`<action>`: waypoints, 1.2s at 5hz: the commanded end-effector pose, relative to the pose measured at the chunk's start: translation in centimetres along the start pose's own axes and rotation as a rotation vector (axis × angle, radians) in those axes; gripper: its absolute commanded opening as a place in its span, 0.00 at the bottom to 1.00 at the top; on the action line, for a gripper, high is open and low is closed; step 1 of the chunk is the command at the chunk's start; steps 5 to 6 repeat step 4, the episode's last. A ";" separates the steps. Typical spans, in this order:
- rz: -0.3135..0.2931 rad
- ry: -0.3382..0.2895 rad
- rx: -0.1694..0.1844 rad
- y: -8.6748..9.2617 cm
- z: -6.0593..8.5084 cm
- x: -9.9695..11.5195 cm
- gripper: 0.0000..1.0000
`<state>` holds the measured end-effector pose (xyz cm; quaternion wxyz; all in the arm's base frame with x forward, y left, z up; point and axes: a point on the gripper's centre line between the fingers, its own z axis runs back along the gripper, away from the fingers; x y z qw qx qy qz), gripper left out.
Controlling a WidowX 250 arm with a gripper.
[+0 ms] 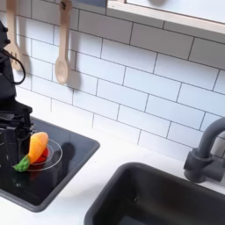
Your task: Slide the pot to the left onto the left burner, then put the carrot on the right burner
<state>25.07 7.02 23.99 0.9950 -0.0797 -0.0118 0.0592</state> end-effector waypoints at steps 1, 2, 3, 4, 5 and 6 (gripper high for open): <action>0.026 -0.016 -0.017 0.1 0.3 -0.1 1.00; 0.030 -0.017 -0.018 0.2 0.3 -0.1 1.00; 0.032 -0.017 -0.018 0.2 0.3 -0.1 1.00; 0.030 -0.017 -0.018 0.2 0.3 -0.1 1.00; 0.030 -0.017 -0.018 0.2 0.3 -0.1 1.00; 0.030 -0.017 -0.018 0.2 0.3 -0.1 1.00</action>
